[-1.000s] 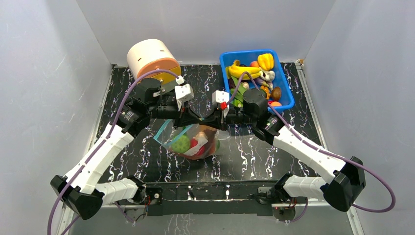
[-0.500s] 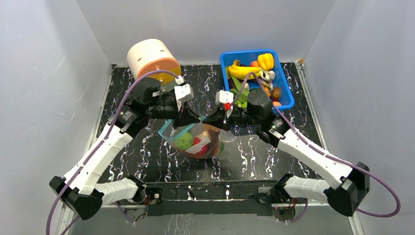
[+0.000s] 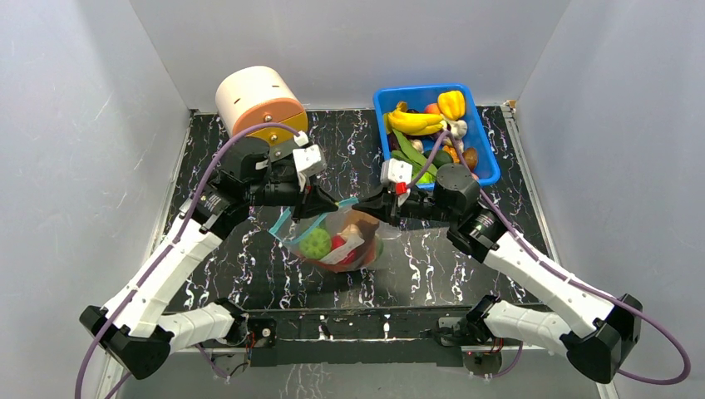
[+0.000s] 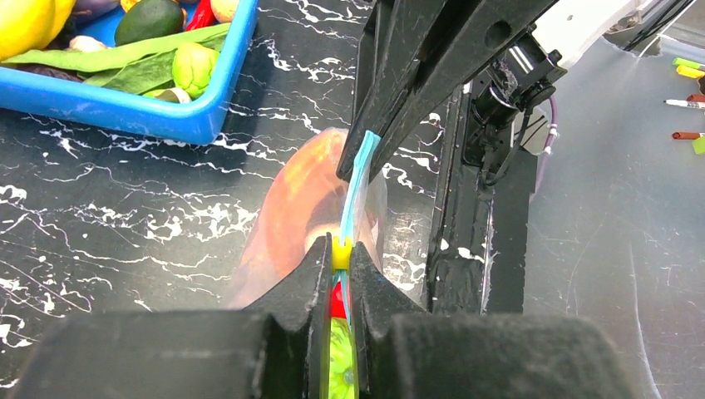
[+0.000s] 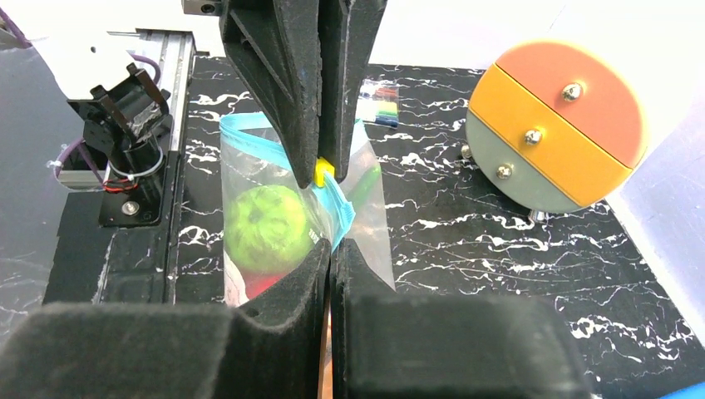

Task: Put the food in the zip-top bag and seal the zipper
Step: Zip the zipper food storage bag at the center of the board.

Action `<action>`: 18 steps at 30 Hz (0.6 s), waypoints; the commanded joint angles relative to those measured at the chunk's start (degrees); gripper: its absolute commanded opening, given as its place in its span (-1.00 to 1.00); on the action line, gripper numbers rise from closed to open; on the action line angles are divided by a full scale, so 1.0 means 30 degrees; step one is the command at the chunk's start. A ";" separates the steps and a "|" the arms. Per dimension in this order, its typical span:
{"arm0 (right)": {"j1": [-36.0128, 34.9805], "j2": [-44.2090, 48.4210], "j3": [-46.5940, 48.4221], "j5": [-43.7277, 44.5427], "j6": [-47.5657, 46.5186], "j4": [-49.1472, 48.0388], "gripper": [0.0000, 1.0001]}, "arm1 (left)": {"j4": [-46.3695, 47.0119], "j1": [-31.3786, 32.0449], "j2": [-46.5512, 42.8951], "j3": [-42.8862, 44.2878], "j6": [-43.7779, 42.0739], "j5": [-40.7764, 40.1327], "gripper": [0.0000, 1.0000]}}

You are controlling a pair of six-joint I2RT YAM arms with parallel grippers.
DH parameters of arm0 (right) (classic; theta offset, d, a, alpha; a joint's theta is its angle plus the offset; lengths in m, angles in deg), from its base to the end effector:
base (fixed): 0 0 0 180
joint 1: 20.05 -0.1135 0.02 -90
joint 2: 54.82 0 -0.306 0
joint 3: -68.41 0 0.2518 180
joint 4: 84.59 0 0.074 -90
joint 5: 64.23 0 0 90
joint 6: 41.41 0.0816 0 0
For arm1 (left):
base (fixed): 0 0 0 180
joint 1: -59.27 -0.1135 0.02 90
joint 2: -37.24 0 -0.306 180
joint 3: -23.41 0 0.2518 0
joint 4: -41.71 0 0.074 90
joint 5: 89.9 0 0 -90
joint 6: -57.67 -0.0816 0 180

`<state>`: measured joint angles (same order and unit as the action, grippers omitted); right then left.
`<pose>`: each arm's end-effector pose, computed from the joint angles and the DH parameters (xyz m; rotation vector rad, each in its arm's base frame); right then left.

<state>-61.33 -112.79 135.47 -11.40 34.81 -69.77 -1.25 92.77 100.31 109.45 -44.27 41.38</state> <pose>0.1513 0.1985 0.3988 -1.2119 1.2355 0.8968 0.1708 -0.1776 0.4383 1.1808 1.5390 -0.9397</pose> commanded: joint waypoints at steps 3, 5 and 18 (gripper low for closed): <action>0.0648 0.1092 0.0002 0.1234 -0.0055 -0.1372 -1.00 | -0.1087 -0.0288 -0.1013 -0.0866 0.0260 -0.1031 -1.00; 0.0798 0.1123 -0.0234 0.1364 -0.0092 -0.1429 -1.00 | -0.1071 -0.0274 -0.1145 -0.1033 0.0366 -0.1174 -1.00; 0.3316 0.1611 -0.1603 0.1867 0.2843 -0.3915 -1.00 | -0.1383 -0.0293 -0.2072 -0.2086 0.0790 -0.1568 -1.00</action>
<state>-54.14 -109.05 131.10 -6.70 39.08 -74.31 -3.50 92.14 95.98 103.92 -42.52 37.05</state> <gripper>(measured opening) 0.005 0.049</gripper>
